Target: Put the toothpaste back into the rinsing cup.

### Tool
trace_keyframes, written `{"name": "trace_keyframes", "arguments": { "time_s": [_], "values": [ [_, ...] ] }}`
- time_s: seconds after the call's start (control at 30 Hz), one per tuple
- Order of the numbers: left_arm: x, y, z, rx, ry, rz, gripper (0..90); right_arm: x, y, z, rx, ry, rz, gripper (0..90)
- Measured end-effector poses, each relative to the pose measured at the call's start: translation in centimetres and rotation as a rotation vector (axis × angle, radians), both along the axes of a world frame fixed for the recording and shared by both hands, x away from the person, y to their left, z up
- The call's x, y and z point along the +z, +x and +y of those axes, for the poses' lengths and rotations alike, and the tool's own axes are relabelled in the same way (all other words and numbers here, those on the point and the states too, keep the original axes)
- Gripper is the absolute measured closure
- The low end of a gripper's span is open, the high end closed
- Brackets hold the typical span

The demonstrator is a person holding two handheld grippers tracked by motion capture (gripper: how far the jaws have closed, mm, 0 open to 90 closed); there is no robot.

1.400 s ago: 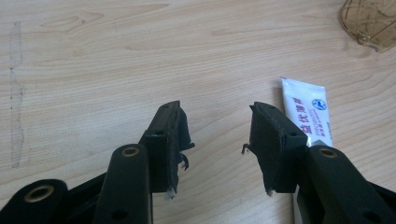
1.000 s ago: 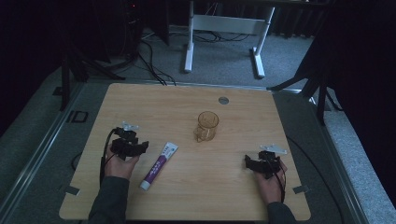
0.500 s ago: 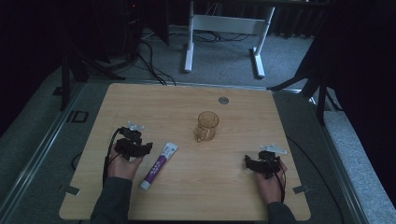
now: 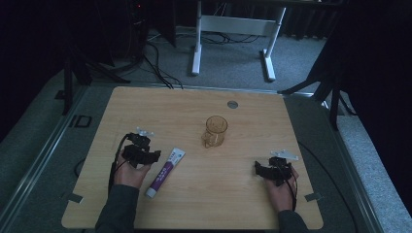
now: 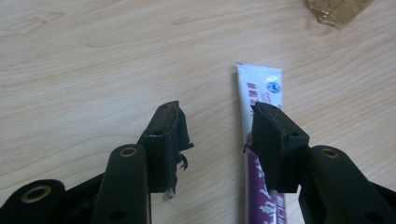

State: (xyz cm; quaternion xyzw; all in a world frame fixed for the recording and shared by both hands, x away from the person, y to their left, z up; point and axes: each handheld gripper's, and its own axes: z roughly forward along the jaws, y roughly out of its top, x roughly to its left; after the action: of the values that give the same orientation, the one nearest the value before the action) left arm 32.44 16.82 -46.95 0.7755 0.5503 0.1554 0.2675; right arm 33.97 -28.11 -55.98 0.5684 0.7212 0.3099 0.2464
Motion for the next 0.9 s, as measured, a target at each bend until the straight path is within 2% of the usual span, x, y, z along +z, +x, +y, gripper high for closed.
{"name": "trace_keyframes", "arguments": {
  "time_s": [0.9],
  "values": [
    [0.2,0.6,-1.7,-0.039,0.05,0.063,51.1,0.0,0.0,0.0,0.0,0.0,0.0,17.5]
  ]
}}
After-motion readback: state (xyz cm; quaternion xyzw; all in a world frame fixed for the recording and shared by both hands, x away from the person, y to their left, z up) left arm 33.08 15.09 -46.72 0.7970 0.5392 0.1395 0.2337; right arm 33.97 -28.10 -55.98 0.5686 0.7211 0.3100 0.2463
